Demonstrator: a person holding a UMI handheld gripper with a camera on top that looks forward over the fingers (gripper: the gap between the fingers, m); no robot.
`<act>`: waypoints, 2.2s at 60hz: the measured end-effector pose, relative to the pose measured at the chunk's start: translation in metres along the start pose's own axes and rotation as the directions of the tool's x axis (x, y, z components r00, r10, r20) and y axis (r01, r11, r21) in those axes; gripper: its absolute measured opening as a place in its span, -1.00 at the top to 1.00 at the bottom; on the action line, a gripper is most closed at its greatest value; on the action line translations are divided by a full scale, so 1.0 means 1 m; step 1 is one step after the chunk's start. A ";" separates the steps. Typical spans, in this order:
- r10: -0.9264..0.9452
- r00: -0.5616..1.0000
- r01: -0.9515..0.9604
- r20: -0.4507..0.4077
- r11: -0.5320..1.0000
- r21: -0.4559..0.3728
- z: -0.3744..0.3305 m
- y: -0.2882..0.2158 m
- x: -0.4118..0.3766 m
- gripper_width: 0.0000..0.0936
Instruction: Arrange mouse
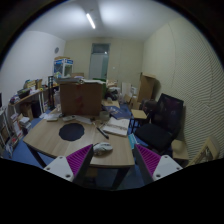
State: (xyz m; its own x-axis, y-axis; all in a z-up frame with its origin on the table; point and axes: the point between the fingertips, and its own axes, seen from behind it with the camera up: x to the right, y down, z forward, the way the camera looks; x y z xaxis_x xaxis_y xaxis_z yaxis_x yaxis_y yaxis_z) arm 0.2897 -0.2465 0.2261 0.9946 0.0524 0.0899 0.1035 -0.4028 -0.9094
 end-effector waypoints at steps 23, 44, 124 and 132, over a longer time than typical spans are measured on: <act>0.015 0.999 -0.010 0.047 0.995 -0.095 0.059 0.078 -0.020 -0.81; 0.052 0.967 -0.011 0.251 0.986 -0.163 0.167 0.135 -0.099 -0.82; 0.109 0.993 -0.115 0.047 0.983 0.142 0.281 -0.063 -0.159 0.16; 0.060 0.991 -0.073 0.117 0.991 0.112 0.317 -0.086 -0.245 0.16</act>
State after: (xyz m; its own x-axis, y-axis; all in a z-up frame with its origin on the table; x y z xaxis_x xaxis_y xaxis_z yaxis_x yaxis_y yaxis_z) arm 0.0330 0.0652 0.1534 0.9908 0.1350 -0.0132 0.0283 -0.3009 -0.9532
